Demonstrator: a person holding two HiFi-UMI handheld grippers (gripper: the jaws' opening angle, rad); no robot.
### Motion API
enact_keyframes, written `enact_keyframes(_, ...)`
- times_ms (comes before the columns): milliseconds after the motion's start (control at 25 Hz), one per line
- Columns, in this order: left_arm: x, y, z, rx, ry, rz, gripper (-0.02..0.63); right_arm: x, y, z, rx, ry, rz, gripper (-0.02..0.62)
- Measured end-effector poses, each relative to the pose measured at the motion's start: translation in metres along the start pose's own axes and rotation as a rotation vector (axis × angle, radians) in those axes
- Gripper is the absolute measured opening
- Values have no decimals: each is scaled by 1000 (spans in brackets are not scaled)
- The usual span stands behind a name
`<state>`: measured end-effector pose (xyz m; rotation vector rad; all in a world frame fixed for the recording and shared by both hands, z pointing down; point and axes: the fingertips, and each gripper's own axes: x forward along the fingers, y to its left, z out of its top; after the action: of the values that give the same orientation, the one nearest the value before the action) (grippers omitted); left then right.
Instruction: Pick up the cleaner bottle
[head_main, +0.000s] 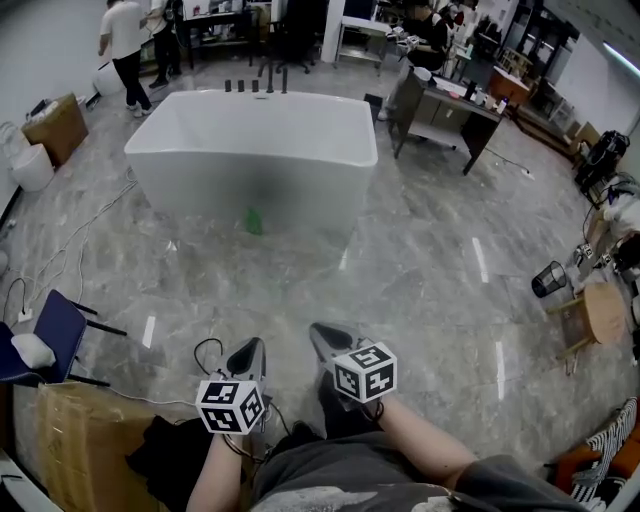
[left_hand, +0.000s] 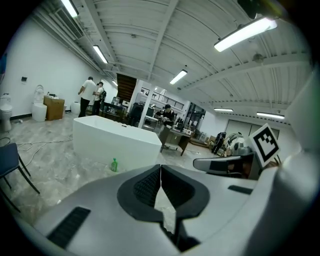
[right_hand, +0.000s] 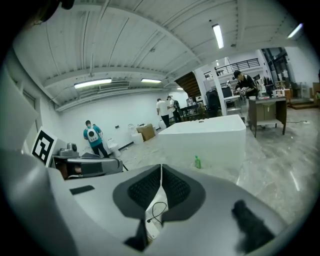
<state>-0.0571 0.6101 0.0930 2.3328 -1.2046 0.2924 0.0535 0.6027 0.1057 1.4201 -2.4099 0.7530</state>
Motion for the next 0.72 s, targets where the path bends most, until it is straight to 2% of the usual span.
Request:
enact_keyframes(320,33,27,12,-9,24,39,15,47,-24,6,24,41,20,26)
enact_keyframes(560,84,46,33,-33,37,75,15,90,-67,26,43,77,39,26)
enact_keyframes(720,129,59,51,-47,49,83,15,122,-100,45,7,111,44,26)
